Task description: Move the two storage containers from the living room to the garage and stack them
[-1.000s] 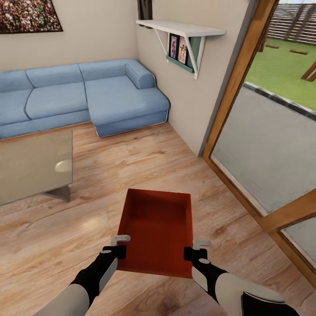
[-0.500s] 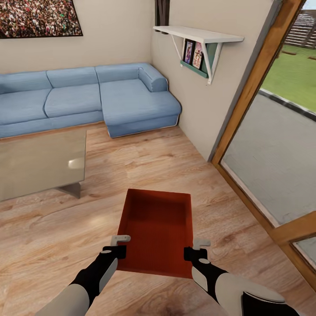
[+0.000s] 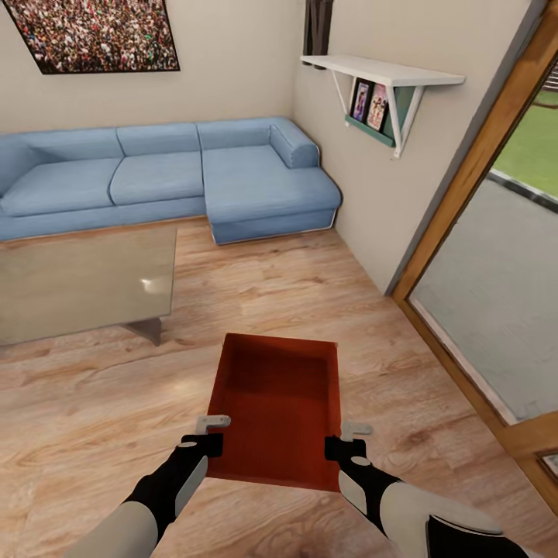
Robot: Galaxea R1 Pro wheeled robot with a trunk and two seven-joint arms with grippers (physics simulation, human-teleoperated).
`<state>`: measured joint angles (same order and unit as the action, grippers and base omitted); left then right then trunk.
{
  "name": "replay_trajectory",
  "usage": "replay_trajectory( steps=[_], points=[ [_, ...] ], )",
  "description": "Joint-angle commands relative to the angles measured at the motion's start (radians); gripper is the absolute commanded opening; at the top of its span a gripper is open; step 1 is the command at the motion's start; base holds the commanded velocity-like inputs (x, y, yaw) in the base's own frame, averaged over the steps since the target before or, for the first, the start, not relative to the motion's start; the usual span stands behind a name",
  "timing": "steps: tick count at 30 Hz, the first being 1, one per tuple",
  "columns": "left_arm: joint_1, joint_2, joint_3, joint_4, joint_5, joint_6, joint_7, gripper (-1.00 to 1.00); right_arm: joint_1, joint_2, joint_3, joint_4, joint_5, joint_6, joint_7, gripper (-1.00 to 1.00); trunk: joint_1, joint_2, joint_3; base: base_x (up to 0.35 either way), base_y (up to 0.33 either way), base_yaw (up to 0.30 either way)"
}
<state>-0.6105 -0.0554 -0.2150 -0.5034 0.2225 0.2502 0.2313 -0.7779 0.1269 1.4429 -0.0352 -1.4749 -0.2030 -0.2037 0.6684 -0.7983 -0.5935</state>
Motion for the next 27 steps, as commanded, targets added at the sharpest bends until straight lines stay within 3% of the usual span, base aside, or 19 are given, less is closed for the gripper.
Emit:
replay_trajectory(
  steps=[1, 27],
  points=[
    [-0.002, 0.017, 0.055, -0.061, 0.000, 0.006, 0.014, -1.00, 0.000, -0.012, 0.039, 0.021, -0.011, 0.000, -0.003, -1.00, 0.000, -0.001, 0.000, 0.000, 0.000, 0.185],
    [-0.002, 0.017, 0.055, -0.060, 0.000, 0.005, 0.014, -1.00, 0.000, -0.011, 0.039, 0.021, -0.011, 0.001, -0.003, -1.00, 0.000, -0.001, 0.032, 0.000, 0.000, 0.186]
  ],
)
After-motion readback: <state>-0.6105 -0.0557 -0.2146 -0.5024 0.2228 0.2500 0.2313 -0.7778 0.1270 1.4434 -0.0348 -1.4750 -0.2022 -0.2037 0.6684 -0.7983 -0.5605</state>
